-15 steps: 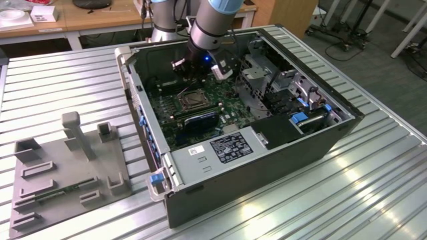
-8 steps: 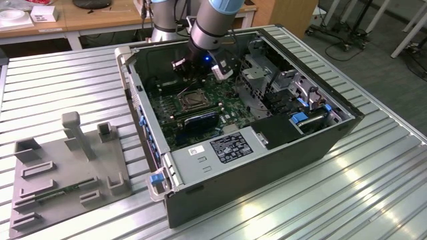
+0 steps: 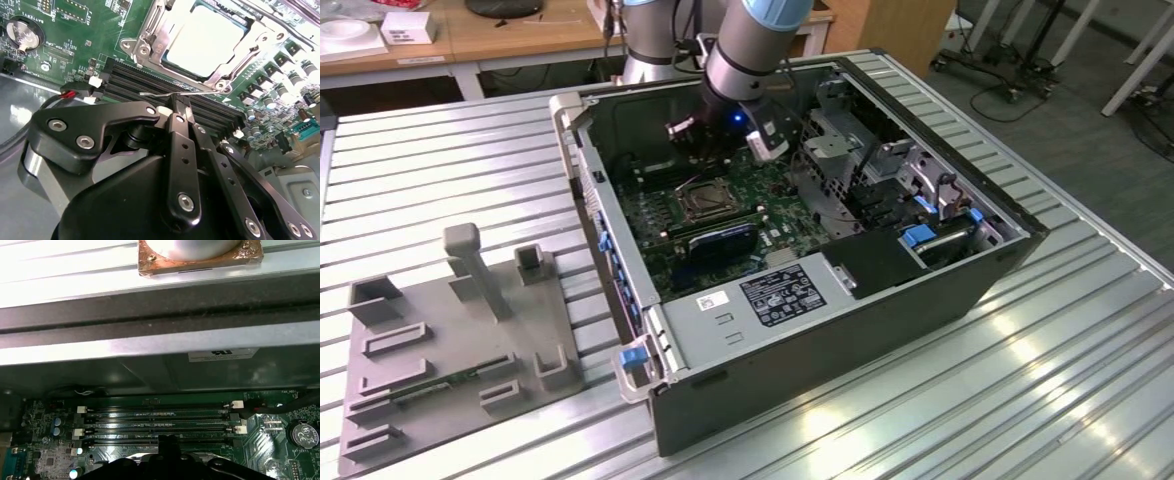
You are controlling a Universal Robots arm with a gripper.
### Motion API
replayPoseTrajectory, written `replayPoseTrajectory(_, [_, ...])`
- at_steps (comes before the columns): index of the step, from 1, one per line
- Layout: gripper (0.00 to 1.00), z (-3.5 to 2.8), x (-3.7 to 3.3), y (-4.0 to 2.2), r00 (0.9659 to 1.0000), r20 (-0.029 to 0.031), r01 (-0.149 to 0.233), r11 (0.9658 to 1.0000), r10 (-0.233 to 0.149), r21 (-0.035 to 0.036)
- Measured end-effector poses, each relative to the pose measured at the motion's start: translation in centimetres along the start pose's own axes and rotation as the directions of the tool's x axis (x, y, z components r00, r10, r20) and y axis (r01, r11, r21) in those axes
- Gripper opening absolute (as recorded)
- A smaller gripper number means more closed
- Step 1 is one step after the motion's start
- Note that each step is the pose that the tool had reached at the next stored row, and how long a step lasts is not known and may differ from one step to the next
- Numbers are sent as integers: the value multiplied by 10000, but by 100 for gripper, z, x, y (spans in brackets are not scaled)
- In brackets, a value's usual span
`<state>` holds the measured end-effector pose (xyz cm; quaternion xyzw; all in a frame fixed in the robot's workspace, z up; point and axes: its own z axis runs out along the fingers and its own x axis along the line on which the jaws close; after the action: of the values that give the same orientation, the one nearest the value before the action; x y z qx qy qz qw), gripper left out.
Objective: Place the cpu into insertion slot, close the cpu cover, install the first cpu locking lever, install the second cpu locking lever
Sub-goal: 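Install the first cpu locking lever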
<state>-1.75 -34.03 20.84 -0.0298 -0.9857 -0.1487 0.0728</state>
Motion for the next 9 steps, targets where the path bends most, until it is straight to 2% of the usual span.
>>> replayPoseTrajectory(9, [11, 36, -53, -9, 10000, -62, -19, 10000, 19, 2])
